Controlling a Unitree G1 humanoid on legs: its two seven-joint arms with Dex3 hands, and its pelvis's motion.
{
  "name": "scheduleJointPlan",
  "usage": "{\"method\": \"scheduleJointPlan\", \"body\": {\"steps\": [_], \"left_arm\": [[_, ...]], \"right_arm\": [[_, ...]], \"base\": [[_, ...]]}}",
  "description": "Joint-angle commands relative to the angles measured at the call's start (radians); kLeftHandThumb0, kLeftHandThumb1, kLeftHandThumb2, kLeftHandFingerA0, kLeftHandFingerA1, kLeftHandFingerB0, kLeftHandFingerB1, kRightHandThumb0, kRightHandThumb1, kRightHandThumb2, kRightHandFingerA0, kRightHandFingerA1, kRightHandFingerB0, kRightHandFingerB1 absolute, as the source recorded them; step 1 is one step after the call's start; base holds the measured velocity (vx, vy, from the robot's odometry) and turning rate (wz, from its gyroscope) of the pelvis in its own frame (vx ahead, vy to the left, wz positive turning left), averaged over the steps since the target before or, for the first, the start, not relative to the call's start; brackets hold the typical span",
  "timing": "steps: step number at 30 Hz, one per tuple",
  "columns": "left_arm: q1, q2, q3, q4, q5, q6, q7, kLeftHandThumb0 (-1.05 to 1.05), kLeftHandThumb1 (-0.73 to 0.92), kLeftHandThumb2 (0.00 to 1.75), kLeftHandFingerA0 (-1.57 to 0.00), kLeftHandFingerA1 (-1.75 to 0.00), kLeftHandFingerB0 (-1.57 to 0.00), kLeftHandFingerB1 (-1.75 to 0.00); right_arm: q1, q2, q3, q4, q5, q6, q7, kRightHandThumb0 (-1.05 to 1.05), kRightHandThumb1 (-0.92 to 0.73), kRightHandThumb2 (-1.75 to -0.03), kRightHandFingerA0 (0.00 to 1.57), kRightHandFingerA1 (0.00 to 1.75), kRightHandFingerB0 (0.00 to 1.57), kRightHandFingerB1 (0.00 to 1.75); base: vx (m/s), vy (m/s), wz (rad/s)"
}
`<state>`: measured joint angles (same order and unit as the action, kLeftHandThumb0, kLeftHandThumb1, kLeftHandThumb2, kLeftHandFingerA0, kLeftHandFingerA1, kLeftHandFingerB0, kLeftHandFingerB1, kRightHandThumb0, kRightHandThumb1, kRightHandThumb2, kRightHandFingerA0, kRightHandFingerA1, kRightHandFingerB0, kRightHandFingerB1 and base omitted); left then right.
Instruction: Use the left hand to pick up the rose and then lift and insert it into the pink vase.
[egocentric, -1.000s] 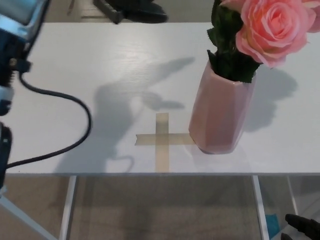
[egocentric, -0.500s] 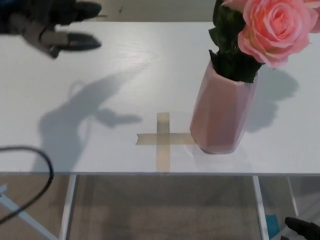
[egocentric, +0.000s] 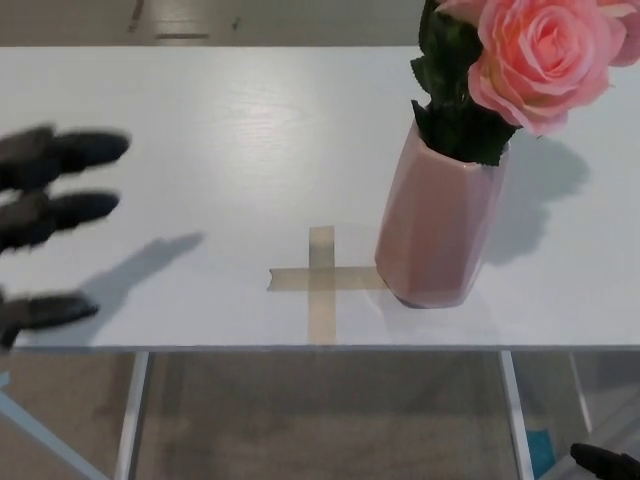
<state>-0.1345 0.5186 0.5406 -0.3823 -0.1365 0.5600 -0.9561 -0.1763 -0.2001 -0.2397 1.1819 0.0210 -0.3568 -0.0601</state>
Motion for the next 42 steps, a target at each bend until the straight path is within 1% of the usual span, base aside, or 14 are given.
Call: {"method": "scheduleJointPlan", "body": {"steps": [1,5,8,9,13,15,20,21,22,23,28,34,41,42], "left_arm": [[0.467,-0.140,0.360,-0.242,-0.308,-0.206,-0.198,-0.52,0.42,0.53,-0.18,-0.33,-0.21,-0.28],[0.566,-0.162,0.388,-0.228,-0.327,-0.259,-0.232,-0.51,0.42,0.53,-0.18,-0.33,-0.21,-0.28],[0.670,-0.208,0.353,-0.070,-0.260,-0.380,-0.260,-0.51,0.43,0.53,-0.18,-0.32,-0.19,-0.28],[0.685,-0.220,0.333,-0.014,-0.232,-0.411,-0.246,-0.29,0.25,0.83,-0.02,-0.48,-0.01,-0.46],[0.712,-0.227,0.300,0.065,-0.208,-0.470,-0.221,-0.29,0.25,0.83,-0.02,-0.48,-0.01,-0.46],[0.668,-0.225,0.225,0.425,-0.025,-0.630,-0.059,-0.29,0.36,0.90,-0.01,-0.48,0.00,-0.46],[0.619,-0.180,0.168,0.658,0.077,-0.734,0.096,-0.30,0.38,0.92,-0.01,-0.48,0.00,-0.46],[0.618,-0.177,0.166,0.667,0.076,-0.742,0.098,-0.30,0.38,0.92,-0.01,-0.48,0.00,-0.46],[0.572,-0.152,0.106,0.776,0.179,-0.708,0.266,-0.31,0.40,0.94,-0.02,-0.48,-0.01,-0.46],[0.549,-0.140,0.081,0.817,0.206,-0.686,0.316,-0.32,0.40,0.94,-0.01,-0.48,-0.01,-0.46],[0.515,-0.114,0.046,0.910,0.207,-0.716,0.357,-0.32,0.40,0.94,-0.01,-0.47,0.00,-0.45],[0.340,-0.062,-0.052,1.164,0.205,-0.630,0.402,-0.32,0.40,0.94,0.00,-0.48,0.00,-0.47],[0.282,-0.022,-0.114,1.327,0.195,-0.678,0.448,-0.32,0.38,0.93,0.00,-0.48,0.00,-0.47],[0.275,-0.017,-0.124,1.357,0.193,-0.688,0.463,-0.60,0.58,0.59,-0.14,-0.29,-0.12,-0.26]], "right_arm": [[0.062,0.004,-0.005,0.026,0.010,-0.011,0.002,-0.23,-0.61,-0.57,0.68,0.54,0.64,0.51],[0.060,0.003,-0.002,0.022,0.005,-0.007,-0.002,-0.22,-0.60,-0.56,0.68,0.54,0.64,0.51],[0.056,-0.004,0.001,0.028,-0.002,-0.001,-0.003,-0.23,-0.60,-0.56,0.68,0.54,0.64,0.51],[0.056,-0.006,0.003,0.028,-0.005,-0.001,-0.005,-0.23,-0.60,-0.56,0.68,0.54,0.64,0.51],[0.056,-0.008,0.005,0.028,-0.008,-0.001,-0.008,-0.23,-0.60,-0.56,0.68,0.54,0.64,0.51],[0.062,-0.007,0.010,0.028,-0.015,-0.008,-0.014,-0.22,-0.61,-0.56,0.69,0.54,0.64,0.50],[0.061,-0.007,0.010,0.029,-0.014,-0.008,-0.013,-0.22,-0.61,-0.56,0.69,0.54,0.64,0.51],[0.061,-0.007,0.010,0.029,-0.014,-0.008,-0.013,-0.22,-0.61,-0.56,0.69,0.54,0.64,0.51],[0.058,-0.003,0.009,0.030,-0.013,-0.004,-0.016,-0.22,-0.61,-0.56,0.69,0.54,0.64,0.50],[0.057,-0.003,0.008,0.030,-0.012,-0.003,-0.018,-0.21,-0.61,-0.56,0.69,0.54,0.63,0.50],[0.055,-0.004,0.007,0.031,-0.011,-0.003,-0.017,-0.21,-0.61,-0.56,0.69,0.54,0.63,0.50],[0.051,-0.006,0.000,0.028,-0.003,-0.009,-0.003,-0.22,-0.61,-0.56,0.69,0.54,0.63,0.50],[0.046,-0.008,0.000,0.025,-0.001,-0.005,0.009,-0.23,-0.61,-0.56,0.68,0.53,0.63,0.50],[0.044,-0.010,0.002,0.025,-0.002,-0.005,0.010,-0.23,-0.61,-0.56,0.68,0.53,0.62,0.50]], "base": [[0.00,0.000,0.00],[0.00,0.000,0.00],[0.00,0.000,0.00],[0.00,0.000,0.00],[0.00,0.000,0.00],[0.00,0.000,0.00],[0.00,0.000,0.00],[0.00,0.000,0.00],[0.00,0.000,0.00],[0.00,0.000,0.00],[0.00,0.000,0.00],[0.00,0.000,0.00],[0.00,0.000,0.00],[0.00,0.000,0.00]]}}
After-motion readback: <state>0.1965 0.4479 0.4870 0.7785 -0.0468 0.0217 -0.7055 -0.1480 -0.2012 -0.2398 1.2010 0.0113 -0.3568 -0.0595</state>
